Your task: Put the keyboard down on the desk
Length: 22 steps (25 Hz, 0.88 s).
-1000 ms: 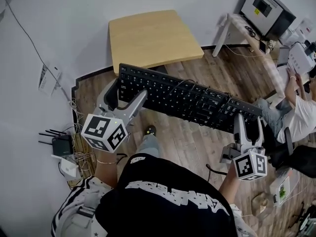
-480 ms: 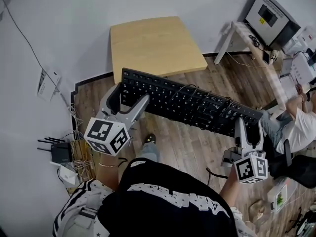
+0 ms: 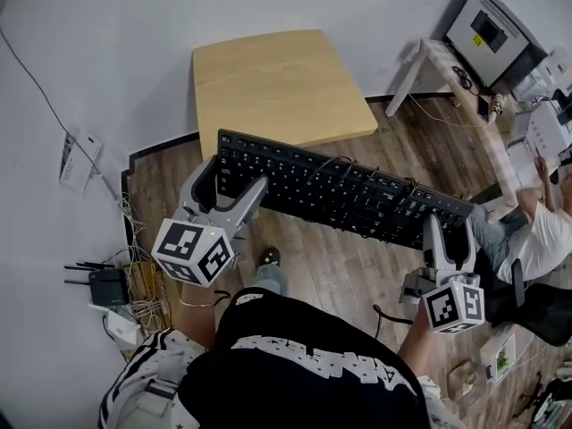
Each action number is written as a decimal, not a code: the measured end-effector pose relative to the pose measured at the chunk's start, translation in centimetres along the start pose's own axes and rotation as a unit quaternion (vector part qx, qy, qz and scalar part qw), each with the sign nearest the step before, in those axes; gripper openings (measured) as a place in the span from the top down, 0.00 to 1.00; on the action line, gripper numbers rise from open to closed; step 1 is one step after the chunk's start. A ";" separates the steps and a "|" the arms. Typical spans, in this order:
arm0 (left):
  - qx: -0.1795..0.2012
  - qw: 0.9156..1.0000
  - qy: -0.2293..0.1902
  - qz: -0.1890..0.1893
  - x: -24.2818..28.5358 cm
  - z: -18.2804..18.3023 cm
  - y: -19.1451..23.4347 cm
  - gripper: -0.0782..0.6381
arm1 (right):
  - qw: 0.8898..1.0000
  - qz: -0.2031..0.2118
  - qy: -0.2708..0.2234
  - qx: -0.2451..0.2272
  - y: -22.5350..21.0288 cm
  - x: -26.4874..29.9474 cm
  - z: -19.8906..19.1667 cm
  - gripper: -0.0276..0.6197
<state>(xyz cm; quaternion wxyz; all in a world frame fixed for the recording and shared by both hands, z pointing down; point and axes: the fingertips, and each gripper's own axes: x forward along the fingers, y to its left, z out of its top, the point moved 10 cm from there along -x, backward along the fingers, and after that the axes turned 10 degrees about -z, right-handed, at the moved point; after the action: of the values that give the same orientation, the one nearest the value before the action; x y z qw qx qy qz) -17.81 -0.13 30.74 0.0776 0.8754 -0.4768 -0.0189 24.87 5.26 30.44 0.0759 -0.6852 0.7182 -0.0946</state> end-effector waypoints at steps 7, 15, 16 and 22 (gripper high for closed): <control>-0.005 1.000 -0.005 0.000 0.1 -0.3 0.1 0.36 | 1.000 -0.001 -0.006 -0.006 0.1 0.1 0.2 0.40; -0.001 1.000 -0.016 0.008 -0.2 -0.4 -0.1 0.36 | 1.000 0.007 -0.013 -0.006 0.0 0.4 0.2 0.40; -0.002 1.000 -0.017 0.007 -0.1 -0.4 -0.1 0.36 | 1.000 0.006 -0.011 -0.007 0.0 0.3 0.3 0.40; -0.011 1.000 -0.021 0.003 0.1 -1.0 0.1 0.36 | 1.000 0.001 -0.011 -0.018 0.1 0.2 0.4 0.40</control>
<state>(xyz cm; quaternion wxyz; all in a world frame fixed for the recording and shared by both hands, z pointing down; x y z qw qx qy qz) -17.71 -0.11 31.74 0.0778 0.8726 -0.4803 -0.0424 24.88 5.02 30.00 0.0717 -0.6867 0.7197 -0.0735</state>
